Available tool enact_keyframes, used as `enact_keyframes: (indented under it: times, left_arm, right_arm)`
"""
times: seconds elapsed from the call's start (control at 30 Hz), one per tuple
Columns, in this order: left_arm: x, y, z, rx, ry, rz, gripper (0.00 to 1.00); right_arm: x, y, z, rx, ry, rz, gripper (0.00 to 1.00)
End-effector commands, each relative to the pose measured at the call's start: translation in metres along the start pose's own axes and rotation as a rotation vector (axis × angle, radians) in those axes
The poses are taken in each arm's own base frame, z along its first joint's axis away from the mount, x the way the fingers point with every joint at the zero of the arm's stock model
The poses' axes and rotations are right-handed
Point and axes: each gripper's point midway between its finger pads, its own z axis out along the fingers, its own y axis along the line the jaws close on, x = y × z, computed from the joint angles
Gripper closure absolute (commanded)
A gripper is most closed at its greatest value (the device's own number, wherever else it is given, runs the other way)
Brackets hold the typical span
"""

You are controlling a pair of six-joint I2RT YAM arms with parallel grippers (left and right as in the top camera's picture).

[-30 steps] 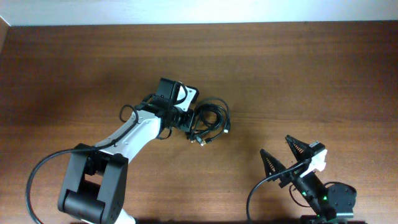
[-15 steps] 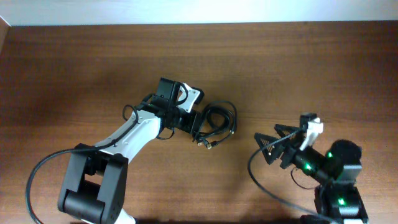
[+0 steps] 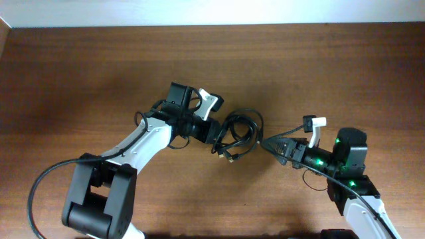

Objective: Untangle cables
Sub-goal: 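Move the right gripper toward the bundle held by the left gripper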

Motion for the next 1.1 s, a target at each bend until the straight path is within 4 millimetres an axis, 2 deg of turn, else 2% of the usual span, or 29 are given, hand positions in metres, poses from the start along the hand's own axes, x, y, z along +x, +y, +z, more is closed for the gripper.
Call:
enact_keyframes:
  times: [0.0, 0.23, 0.4, 0.57, 0.93, 1.07]
  left_arm:
    - [-0.007, -0.018, 0.004, 0.068, -0.008, 0.041, 1.0]
    - [-0.002, -0.047, 0.022, 0.1, 0.018, 0.124, 1.0]
    - [0.003, -0.053, 0.033, 0.053, 0.042, 0.163, 1.0]
    - [0.005, -0.061, 0.038, 0.065, 0.047, 0.186, 1.0]
    - [0.001, -0.057, 0.038, 0.039, 0.035, 0.193, 1.0]
    - [-0.001, -0.04, 0.038, -0.062, 0.027, 0.155, 1.0]
  right_arm:
    - [-0.002, 0.009, 0.001, -0.035, 0.011, -0.033, 0.15]
    - [0.0, 0.016, 0.004, -0.061, 0.021, -0.082, 0.15]
    - [0.001, 0.035, 0.011, -0.116, 0.027, -0.165, 0.16]
    - [0.0, 0.033, 0.013, -0.097, 0.02, -0.168, 0.21]
    - [0.0, 0.032, 0.013, -0.094, 0.019, -0.167, 0.21]
    - [0.0, 0.032, 0.013, -0.093, 0.019, -0.167, 0.21]
